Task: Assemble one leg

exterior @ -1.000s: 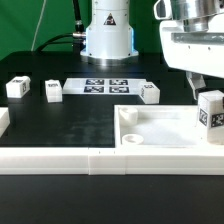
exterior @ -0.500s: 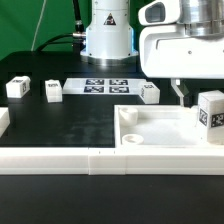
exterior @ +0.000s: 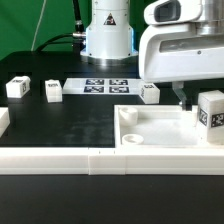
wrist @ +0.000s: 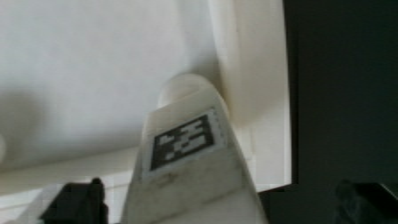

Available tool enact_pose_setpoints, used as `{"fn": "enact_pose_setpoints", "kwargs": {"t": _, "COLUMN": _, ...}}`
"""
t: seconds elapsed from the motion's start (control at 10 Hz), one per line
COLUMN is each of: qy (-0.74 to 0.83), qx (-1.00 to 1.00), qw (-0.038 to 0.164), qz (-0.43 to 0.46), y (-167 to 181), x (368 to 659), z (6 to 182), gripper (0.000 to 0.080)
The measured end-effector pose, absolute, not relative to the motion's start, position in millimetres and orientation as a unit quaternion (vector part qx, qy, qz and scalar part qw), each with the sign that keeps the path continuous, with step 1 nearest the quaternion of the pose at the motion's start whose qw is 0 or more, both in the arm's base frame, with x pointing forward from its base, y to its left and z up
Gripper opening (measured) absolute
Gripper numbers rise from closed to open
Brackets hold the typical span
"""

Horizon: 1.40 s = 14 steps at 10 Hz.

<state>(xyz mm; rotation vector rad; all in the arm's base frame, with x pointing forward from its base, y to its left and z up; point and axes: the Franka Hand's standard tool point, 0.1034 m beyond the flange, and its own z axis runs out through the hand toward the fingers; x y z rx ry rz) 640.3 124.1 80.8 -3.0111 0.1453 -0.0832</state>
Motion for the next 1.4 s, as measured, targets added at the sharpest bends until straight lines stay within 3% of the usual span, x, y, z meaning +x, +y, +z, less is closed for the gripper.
{"fn": "enact_pose_setpoints", "kwargs": {"t": 0.3, "qy": -0.034, "qx": -0.997, "qw": 0.06, "qz": -0.033, "y": 120.9, "x": 640.7, "z": 80.2, "gripper": 0.0649}}
{"fn": "enact_pose_setpoints", "kwargs": {"t": 0.5, "qy": -0.034, "qx": -0.997, "qw": 0.06, "qz": -0.033, "y": 120.8, "x": 640.6, "z": 80.1, "gripper": 0.0603}}
{"fn": "enact_pose_setpoints", "kwargs": {"t": 0.7, "qy": -0.033, "qx": -0.997, "qw": 0.059, "qz": -0.033, "y": 119.6, "x": 641.0, "z": 80.1, "gripper": 0.0331}}
{"fn": "enact_pose_setpoints", "kwargs": {"t": 0.8, "qy": -0.032, "qx": -0.997, "qw": 0.058, "qz": -0.033, "y": 117.0, "x": 641.1, "z": 79.8, "gripper": 0.0294}}
{"fn": "enact_pose_setpoints", "kwargs": {"t": 1.2, "qy": 0.003, "qx": -0.998, "qw": 0.06, "qz": -0.032, "y": 116.6, "x": 640.8, "z": 79.6, "gripper": 0.0294}}
{"fn": "enact_pose_setpoints", "kwargs": {"t": 1.4, "qy": 0.165, "qx": -0.984, "qw": 0.061, "qz": -0.039, "y": 116.2, "x": 633.4, "z": 79.2, "gripper": 0.0294}}
